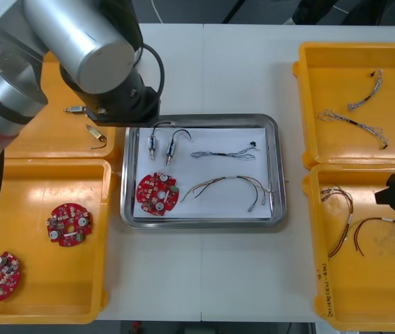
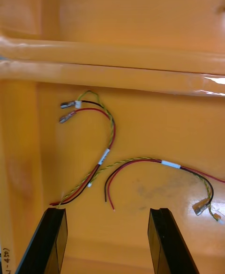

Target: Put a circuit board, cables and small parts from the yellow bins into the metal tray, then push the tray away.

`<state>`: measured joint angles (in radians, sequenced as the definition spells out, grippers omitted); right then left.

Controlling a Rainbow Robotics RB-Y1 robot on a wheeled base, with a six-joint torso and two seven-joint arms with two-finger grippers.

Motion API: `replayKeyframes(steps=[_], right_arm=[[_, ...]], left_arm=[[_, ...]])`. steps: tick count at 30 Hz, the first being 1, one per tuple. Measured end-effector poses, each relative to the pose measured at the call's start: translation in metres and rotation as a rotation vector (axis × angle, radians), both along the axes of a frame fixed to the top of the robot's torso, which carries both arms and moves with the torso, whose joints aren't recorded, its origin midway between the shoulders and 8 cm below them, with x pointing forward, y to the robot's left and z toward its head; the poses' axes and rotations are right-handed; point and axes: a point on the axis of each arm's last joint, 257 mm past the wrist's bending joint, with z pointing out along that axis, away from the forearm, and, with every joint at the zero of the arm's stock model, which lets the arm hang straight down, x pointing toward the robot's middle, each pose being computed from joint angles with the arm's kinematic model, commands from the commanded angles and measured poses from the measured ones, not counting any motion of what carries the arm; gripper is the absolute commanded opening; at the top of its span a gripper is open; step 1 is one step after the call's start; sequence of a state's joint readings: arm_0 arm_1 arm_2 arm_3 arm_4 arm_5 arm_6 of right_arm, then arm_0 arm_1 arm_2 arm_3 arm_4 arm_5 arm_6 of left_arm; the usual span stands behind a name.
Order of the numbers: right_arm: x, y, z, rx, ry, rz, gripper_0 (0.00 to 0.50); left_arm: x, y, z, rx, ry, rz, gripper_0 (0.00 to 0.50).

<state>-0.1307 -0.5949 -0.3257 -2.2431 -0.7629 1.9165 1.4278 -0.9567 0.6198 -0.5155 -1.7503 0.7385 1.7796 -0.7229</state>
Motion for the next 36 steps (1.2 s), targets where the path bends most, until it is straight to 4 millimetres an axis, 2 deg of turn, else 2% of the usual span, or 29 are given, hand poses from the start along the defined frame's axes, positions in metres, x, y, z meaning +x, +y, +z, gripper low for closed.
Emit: replayKeyframes(steps=[6,14,22,29,36], right_arm=[[-0.005,0.030,0.003,-0.050,-0.005,0.124,0.500],[0.000,0.081,0.003,-0.075,0.006,0.296,0.500],[0.000,0.140,0.002,-0.130,0.010,0.495,0.500],[-0.003,0.176,-0.004,-0.215,0.006,0.622,0.500],[-0.015,0.217,-0.015,-0.251,0.006,0.746,0.500]], left_arm=[[-0.017,0.038,0.023,0.007,0.041,0.052,0.500],[-0.026,0.071,0.047,-0.081,0.015,0.082,0.500],[-0.042,0.109,0.046,-0.093,0.005,0.088,0.500],[-0.057,0.142,0.042,-0.107,0.007,0.129,0.500],[-0.071,0.174,0.036,-0.103,0.017,0.145,0.500]])
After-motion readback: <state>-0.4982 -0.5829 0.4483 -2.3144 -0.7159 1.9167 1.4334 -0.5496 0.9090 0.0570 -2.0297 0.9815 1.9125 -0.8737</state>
